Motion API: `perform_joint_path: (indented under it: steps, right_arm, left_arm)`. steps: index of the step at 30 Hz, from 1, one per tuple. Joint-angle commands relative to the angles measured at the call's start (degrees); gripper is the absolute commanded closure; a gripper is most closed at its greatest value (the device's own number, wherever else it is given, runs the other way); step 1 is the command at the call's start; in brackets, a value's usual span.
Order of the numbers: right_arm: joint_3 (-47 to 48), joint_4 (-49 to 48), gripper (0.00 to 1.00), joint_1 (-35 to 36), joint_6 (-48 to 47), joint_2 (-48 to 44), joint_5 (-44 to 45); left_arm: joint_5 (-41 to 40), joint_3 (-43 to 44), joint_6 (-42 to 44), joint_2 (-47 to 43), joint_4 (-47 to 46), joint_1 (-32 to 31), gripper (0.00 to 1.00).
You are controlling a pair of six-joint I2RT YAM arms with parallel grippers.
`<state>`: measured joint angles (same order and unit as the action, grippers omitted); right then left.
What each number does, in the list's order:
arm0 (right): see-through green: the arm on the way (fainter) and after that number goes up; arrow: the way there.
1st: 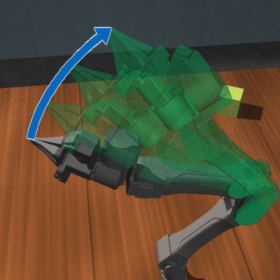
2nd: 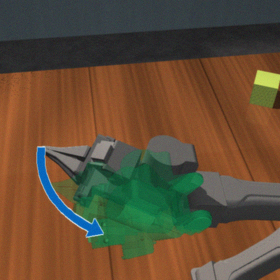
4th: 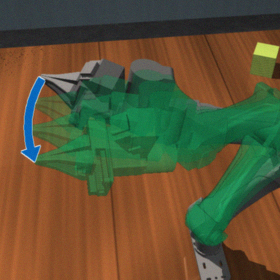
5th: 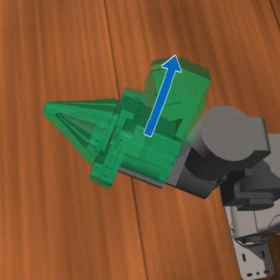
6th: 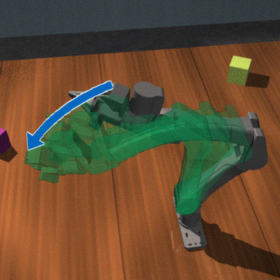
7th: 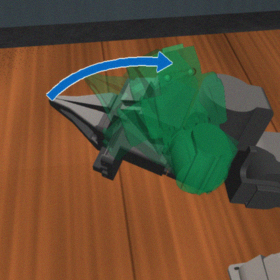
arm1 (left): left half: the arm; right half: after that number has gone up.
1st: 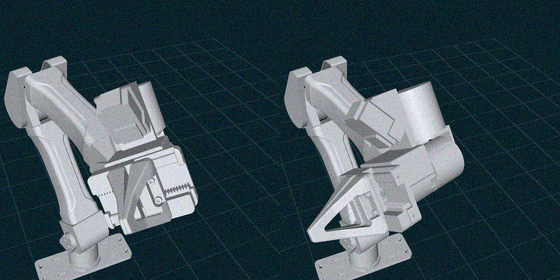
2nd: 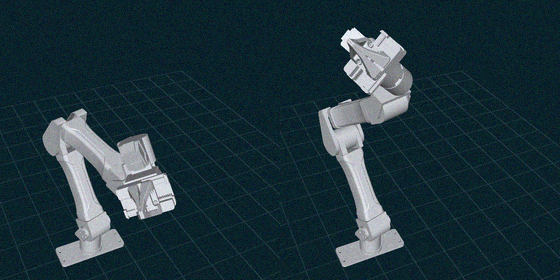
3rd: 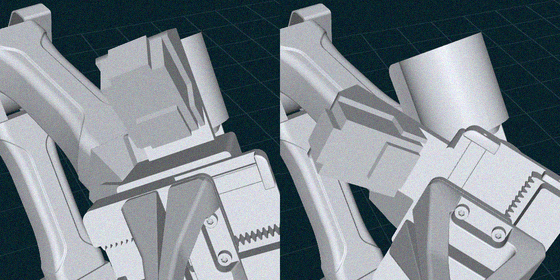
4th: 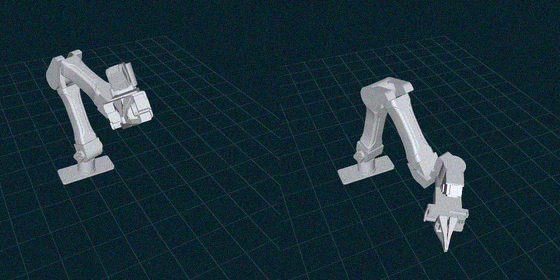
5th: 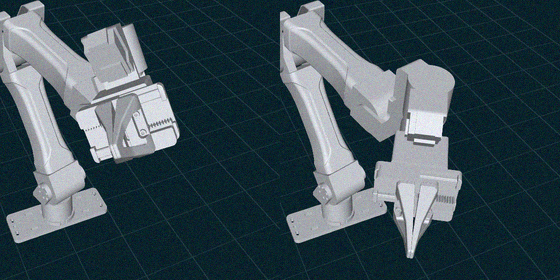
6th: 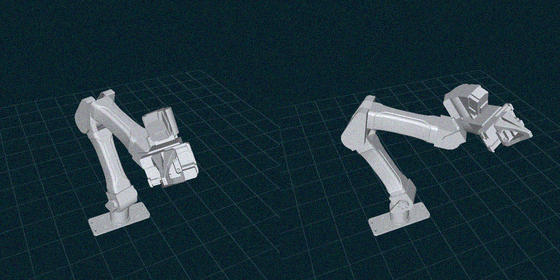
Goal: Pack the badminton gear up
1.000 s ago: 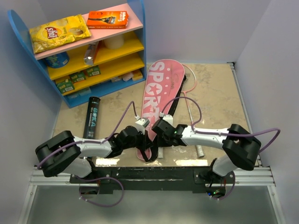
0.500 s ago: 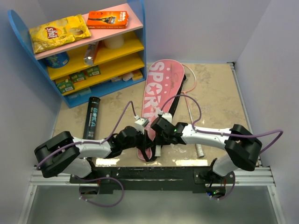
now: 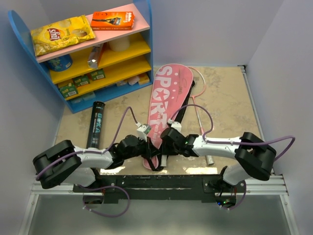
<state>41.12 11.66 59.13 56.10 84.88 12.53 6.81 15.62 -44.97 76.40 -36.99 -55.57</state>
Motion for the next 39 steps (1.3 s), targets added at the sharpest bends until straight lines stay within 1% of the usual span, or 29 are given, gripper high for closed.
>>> perform_joint_path:
  steps: [1,5,9,11,13,14,15,16,18,20,21,22,23,24,27,32,33,36,39]
  right_arm:
    - [0.8,-13.6,0.57,-0.3,-0.5,-5.1,3.5]
    - [-1.0,-8.8,0.49,-0.3,-0.8,-10.9,5.0]
    - [-2.0,-1.7,0.47,-0.2,-0.8,-15.6,6.0]
    - [-3.8,-0.9,0.48,-0.3,-0.3,-18.4,5.7]
    - [-5.5,-1.5,0.55,-0.2,0.5,-20.1,5.1]
    - [-7.4,-1.9,0.60,-0.2,0.6,-21.2,4.7]
    - [-8.2,-2.0,0.77,-0.3,0.7,-21.6,5.7]
    - [-8.9,-2.1,0.85,-0.4,0.7,-22.0,6.2]
    - [-11.3,-4.7,0.99,-1.7,-0.2,-23.5,5.9]
    - [-13.9,-6.7,1.00,-4.1,-1.3,-24.3,2.8]
    - [-14.9,-9.0,1.00,-7.7,-2.8,-25.3,1.2]
    - [-16.0,-10.1,1.00,-9.9,-3.6,-25.7,-2.2]
    - [-17.6,-11.1,1.00,-12.1,-4.7,-26.2,-3.9]
    - [-18.3,-12.8,1.00,-15.8,-6.9,-26.7,-5.1]
    - [-19.1,-13.5,1.00,-20.4,-9.9,-28.1,-10.6]
    - [-21.3,-15.2,1.00,-21.7,-11.4,-30.2,-19.1]
    - [-21.9,-17.1,1.00,-21.7,-11.0,-30.5,-22.9]
    - [-24.5,-20.5,1.00,-21.8,-10.0,-30.3,-30.0]
    - [-25.9,-20.7,1.00,-21.8,-10.5,-30.7,-31.5]
  left_arm:
    - [12.4,0.1,-3.5,-2.0,-8.2,-2.2,1.00]
    - [11.4,0.9,-2.3,-1.7,-5.9,-2.2,1.00]
    - [11.0,1.6,-1.6,-1.1,-5.1,-2.2,1.00]
    - [11.1,2.0,-1.4,-0.9,-5.1,-2.2,1.00]
    - [11.2,2.3,-1.4,-0.6,-5.2,-2.2,1.00]
    - [11.2,2.5,-1.3,-0.5,-5.2,-2.3,1.00]
    - [11.3,2.7,-1.3,-0.3,-5.2,-2.2,1.00]
    - [11.4,2.8,-1.3,-0.3,-5.2,-2.3,1.00]
    - [11.4,2.7,-1.0,-0.3,-4.8,-2.2,1.00]
    - [11.3,2.8,-1.1,-0.5,-4.6,-2.2,1.00]
    - [11.4,2.7,-1.2,-0.6,-4.6,-2.2,1.00]
    - [11.3,2.6,-1.2,-0.7,-4.6,-2.2,1.00]
    - [11.5,2.6,-1.2,-0.7,-4.6,-2.2,1.00]
    - [11.4,2.6,-1.1,-0.9,-4.6,-2.2,1.00]
    - [11.3,2.7,-1.0,-1.4,-4.4,-2.2,1.00]
    - [11.9,2.8,-0.8,-2.0,-4.1,-1.0,1.00]
    - [12.1,2.8,-0.7,-2.0,-4.1,-0.7,1.00]
    - [13.5,2.5,-0.8,-1.8,-4.8,0.6,1.00]
    - [14.0,2.4,-0.7,-1.8,-4.8,1.3,1.00]
